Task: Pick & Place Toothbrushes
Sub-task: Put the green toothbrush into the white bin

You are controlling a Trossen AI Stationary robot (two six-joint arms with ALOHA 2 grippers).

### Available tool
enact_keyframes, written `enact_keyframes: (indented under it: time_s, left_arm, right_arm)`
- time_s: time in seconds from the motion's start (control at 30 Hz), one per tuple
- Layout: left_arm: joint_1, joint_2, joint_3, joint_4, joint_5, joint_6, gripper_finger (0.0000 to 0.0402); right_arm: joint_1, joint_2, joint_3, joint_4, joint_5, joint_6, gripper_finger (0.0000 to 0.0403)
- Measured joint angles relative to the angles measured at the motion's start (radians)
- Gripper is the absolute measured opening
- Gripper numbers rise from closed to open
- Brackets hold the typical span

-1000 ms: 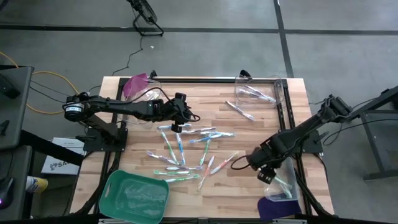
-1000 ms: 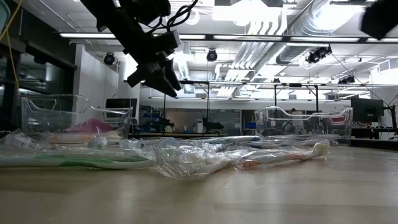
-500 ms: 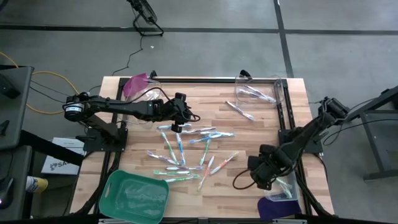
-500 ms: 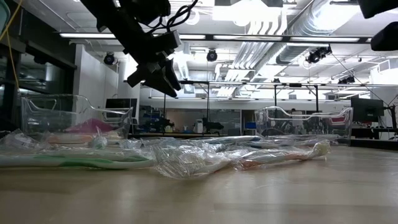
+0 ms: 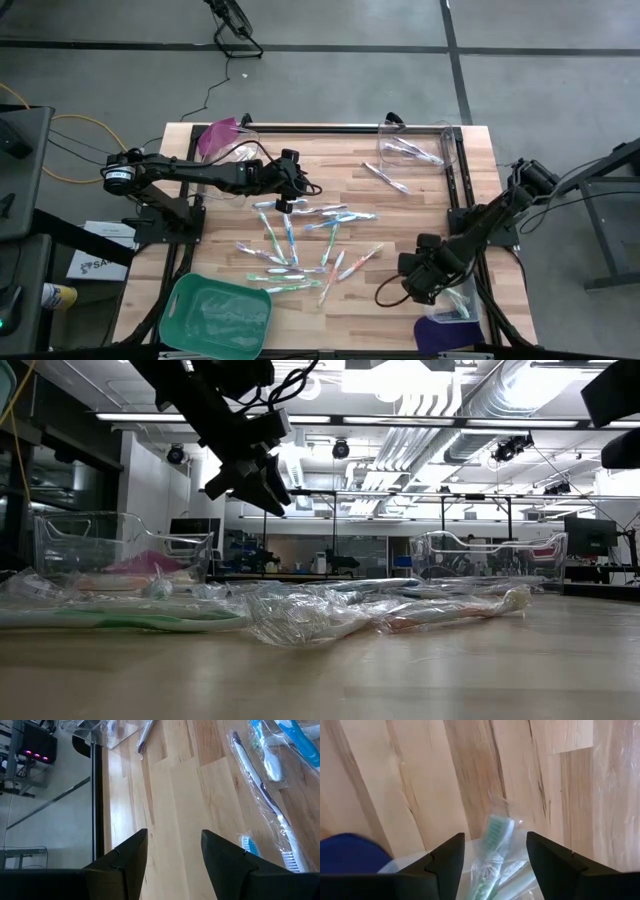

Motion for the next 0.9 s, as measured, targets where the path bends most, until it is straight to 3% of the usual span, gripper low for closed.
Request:
enact_keyframes:
  time_s: [0.17,0.53,0.9]
  left_arm:
    - [0.0,0.0,0.0,0.0,0.0,0.0,0.0177]
    - [0.0,0.0,0.0,0.0,0.0,-0.001,0.0177]
    - [0.0,0.0,0.0,0.0,0.0,-0.001,0.0177]
  right_arm:
    - [-0.001,0.0,0.0,0.002,0.003,-0.002,0.0168]
    - [-0.001,0.0,0.0,0.004,-0.003,0.0,0.0016]
    - [-0.001,-0.065,0.0,0.002,-0.061,0.118,0.0013]
